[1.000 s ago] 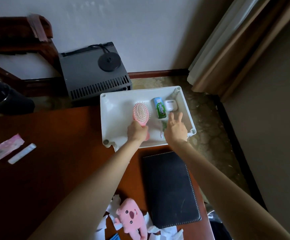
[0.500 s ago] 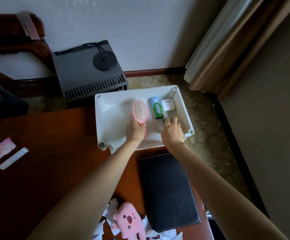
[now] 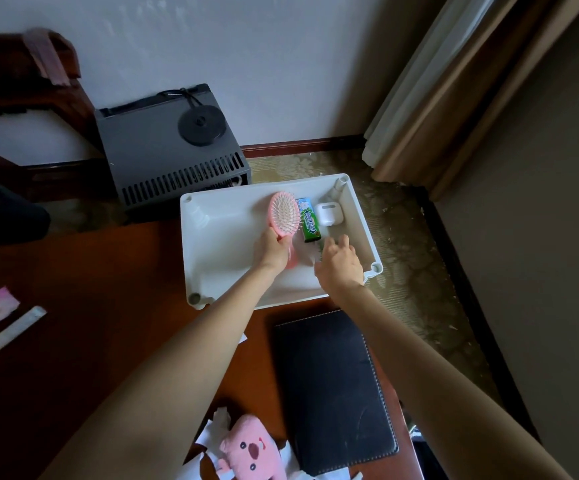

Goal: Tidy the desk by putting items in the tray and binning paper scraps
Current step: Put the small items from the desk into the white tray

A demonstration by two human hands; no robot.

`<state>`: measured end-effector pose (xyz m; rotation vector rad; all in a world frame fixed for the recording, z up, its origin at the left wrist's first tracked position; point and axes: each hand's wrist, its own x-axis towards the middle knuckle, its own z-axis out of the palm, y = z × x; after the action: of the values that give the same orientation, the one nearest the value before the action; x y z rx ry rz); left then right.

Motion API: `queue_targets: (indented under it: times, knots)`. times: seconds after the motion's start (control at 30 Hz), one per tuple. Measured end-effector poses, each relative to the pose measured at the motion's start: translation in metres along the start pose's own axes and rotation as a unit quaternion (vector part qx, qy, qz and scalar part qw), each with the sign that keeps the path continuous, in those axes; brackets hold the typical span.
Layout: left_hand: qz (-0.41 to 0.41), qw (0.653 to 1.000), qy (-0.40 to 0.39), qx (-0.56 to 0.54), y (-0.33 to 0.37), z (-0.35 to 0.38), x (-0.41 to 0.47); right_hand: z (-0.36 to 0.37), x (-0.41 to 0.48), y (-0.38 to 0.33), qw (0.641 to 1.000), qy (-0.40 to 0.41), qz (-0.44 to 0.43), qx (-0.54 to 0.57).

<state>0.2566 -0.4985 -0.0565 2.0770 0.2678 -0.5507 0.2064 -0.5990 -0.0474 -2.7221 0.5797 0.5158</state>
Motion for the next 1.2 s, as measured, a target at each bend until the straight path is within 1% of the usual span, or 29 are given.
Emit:
queue_targets:
  times: [0.17,0.33,0.5,0.67,0.8,0.9,0.97,1.1,1.2]
  knots:
    - [-0.019,1.0,-0.01,-0.022,0.0,0.001,-0.002,-0.002,-0.001,-0.001,1.0,-0.002,0.0,0.003]
    - [-0.013,1.0,-0.011,-0.014,0.0,-0.007,-0.007,-0.008,-0.008,-0.004,1.0,0.015,-0.009,0.004]
    - [0.006,0.999,-0.004,0.046,0.005,-0.025,-0.021,-0.019,-0.029,-0.013,0.998,0.047,-0.039,-0.008]
    - [0.056,0.993,-0.011,0.106,0.012,-0.05,-0.063,-0.028,-0.079,-0.028,0.994,0.07,-0.087,-0.017]
    - [0.089,0.984,0.027,0.15,-0.006,-0.073,-0.109,-0.007,-0.144,-0.037,0.992,0.034,-0.114,0.031]
    - [0.113,0.98,0.063,0.152,-0.04,-0.088,-0.151,0.027,-0.195,-0.036,0.99,-0.021,-0.134,0.047]
    - [0.111,0.98,0.068,0.152,-0.067,-0.096,-0.18,0.051,-0.224,-0.033,0.989,-0.057,-0.13,0.04]
    - [0.051,0.971,0.056,0.227,-0.121,-0.1,-0.231,0.09,-0.257,-0.027,0.988,-0.1,-0.115,0.013]
    - [0.029,0.962,0.005,0.273,-0.158,-0.097,-0.264,0.104,-0.261,-0.024,0.988,-0.109,-0.111,-0.007]
